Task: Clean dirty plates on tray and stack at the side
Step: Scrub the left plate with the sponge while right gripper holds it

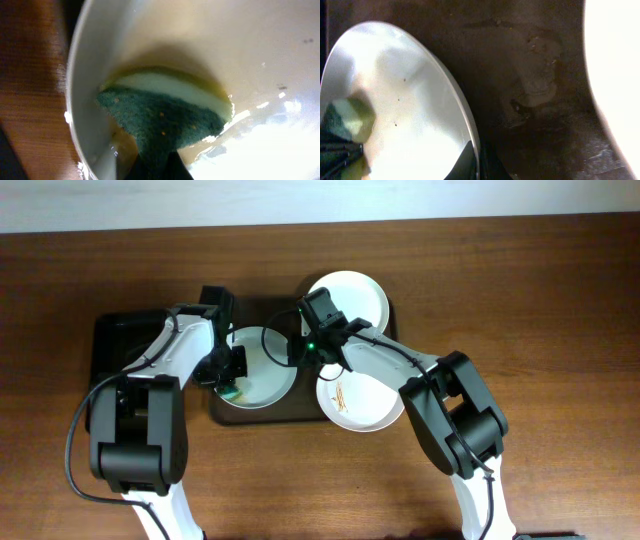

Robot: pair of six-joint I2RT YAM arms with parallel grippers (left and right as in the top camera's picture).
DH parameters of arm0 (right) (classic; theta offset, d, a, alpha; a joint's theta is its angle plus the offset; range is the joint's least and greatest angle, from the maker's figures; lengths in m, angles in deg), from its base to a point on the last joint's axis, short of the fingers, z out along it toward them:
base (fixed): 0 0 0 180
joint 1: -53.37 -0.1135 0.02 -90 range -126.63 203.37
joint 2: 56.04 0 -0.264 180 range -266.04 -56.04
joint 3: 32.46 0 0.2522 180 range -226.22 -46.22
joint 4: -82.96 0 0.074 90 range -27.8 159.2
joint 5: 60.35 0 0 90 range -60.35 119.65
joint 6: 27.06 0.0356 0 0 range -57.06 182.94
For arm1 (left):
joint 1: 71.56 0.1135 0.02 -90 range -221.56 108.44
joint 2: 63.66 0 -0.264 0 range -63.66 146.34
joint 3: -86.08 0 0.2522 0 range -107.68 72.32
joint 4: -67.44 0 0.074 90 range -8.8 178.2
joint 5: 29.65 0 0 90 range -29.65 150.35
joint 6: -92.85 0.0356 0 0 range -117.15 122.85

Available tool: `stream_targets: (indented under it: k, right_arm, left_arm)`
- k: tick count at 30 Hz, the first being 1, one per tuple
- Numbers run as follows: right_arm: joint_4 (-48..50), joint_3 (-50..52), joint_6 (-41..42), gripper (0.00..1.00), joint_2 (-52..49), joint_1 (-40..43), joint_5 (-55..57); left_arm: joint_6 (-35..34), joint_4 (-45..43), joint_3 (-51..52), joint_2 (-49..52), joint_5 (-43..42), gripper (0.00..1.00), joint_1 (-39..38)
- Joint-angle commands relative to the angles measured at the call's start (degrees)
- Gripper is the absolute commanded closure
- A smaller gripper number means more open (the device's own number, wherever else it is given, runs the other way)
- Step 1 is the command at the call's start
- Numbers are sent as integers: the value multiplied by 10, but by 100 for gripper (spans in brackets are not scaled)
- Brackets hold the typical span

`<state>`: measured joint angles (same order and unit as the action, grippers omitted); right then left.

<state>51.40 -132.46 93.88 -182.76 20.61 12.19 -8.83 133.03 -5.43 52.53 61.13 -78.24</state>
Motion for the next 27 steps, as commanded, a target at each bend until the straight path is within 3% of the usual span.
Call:
stream_targets:
  k: [1, 6, 8, 12, 15, 17, 19, 22, 24, 27]
  right_arm:
    - [3, 1, 11, 96, -11, 8, -70]
    - [1, 13, 11, 96, -12, 21, -109]
    - [2, 14, 11, 96, -12, 21, -109]
    - [3, 14, 11, 96, -12, 21, -109]
    - [3, 14, 11, 96, -12, 21, -108]
    - [5, 14, 11, 96, -12, 21, -109]
    - [7, 14, 11, 96, -12, 21, -108]
    - [7, 14, 11, 96, -12, 21, -108]
    - [9, 14, 11, 96, -12, 21, -108]
    - [9, 14, 11, 96, -12, 21, -108]
  left_arm:
    - [87, -100, 38, 60, -113, 99, -1]
    - [95, -150, 38, 60, -223, 99, 6]
    - [142, -158, 38, 60, -289, 99, 18]
    - [89, -209, 38, 60, -236, 99, 47]
    - [31, -218, 38, 60, -106, 99, 63]
    - [30, -186, 38, 60, -100, 99, 63]
    - [30, -97, 38, 60, -102, 99, 62]
    - [113, -37, 38, 60, -177, 99, 62]
    - [195, -18, 38, 60, -293, 99, 62]
    - [195, -59, 38, 60, -358, 99, 62]
